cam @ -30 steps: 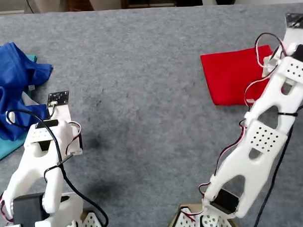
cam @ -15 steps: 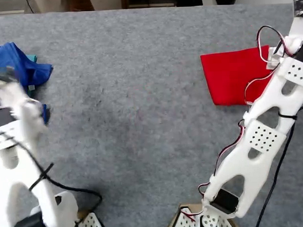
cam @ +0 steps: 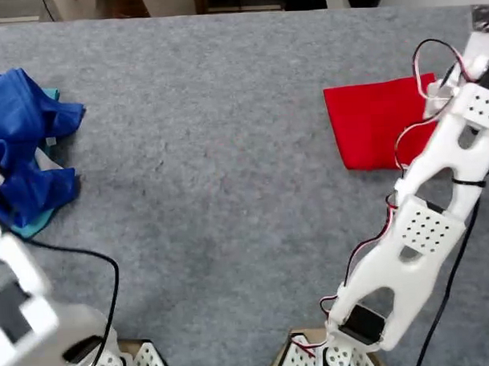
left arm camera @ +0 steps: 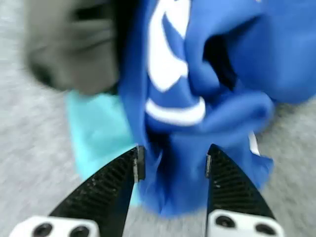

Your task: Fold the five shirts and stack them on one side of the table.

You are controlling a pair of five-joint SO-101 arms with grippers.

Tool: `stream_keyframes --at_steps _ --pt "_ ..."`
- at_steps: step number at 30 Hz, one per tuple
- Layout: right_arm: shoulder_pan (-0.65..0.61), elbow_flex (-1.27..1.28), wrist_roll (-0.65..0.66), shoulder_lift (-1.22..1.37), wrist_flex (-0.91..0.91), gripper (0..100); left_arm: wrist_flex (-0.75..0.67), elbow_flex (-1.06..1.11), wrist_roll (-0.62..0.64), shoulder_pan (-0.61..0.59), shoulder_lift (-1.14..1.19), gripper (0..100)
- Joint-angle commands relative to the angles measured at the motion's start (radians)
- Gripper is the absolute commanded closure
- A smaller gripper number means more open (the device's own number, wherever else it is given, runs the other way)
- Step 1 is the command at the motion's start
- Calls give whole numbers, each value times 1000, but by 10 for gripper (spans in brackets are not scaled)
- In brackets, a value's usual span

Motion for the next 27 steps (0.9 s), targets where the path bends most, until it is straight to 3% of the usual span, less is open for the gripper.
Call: stream_keyframes --at_steps 1,4,10,13,19,27 --pt "-33 107 -8 -91 17 996 -12 -137 54 71 140 887" --pt "-36 157 -9 -131 17 996 44 -224 58 114 185 988" --pt "-27 213 -8 -211 17 996 279 -397 60 195 128 981" --pt "-33 254 -8 -248 17 996 425 -471 61 299 41 981" --pt "-58 329 -9 -312 17 996 603 -499 112 690 -191 981" --pt "-47 458 3 -453 17 996 621 -361 126 1376 -381 979"
